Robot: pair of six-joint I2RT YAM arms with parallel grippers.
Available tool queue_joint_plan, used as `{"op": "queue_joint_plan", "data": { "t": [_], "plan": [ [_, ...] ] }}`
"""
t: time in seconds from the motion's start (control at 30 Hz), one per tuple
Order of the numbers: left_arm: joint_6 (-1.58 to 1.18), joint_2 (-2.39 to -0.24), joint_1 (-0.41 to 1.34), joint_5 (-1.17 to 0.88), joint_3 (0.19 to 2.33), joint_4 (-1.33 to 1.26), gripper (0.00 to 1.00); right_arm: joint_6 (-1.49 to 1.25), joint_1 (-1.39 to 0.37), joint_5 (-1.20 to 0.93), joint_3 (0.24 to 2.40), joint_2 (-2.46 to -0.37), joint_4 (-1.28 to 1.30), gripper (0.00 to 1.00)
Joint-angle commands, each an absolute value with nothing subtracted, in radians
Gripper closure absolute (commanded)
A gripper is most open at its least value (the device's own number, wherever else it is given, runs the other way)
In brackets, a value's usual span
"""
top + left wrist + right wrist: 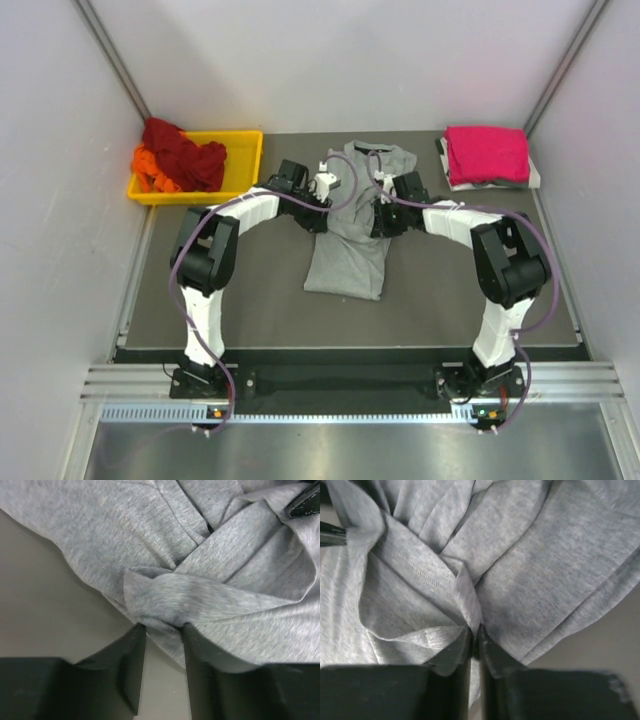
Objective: Fold and stack the t-shirts
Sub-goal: Fold the tshirt
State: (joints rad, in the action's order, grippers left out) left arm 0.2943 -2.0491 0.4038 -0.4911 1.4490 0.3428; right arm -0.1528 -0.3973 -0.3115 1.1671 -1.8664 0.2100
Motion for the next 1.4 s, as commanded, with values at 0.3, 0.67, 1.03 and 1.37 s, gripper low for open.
{"op": "queue_joint_plan", "data": {
  "t": [0.3,0.67,1.03,1.37],
  "plan": [
    [0.270,-2.054,0.408,-0.463,1.513,0.268,1.00,-0.441,-0.293,-0.224,1.021,-1.706,0.051,1.00],
    [0.295,-2.086,0.408,-0.394,1.549,0.278,1.00,-0.546,-0.230,-0.311,1.005,-1.759,-0.064,0.92],
    [0.311,-1.947,0.407,-0.402,1.517,0.351,0.01,-0.503,-0.224,-0.221,1.008,-1.599,0.081,0.47],
    [0.445,-1.646,0.443,-0.508,1.132,0.508,0.22,-0.576,-0.443,-0.261,0.660,-1.310,0.144,0.46]
  ]
}}
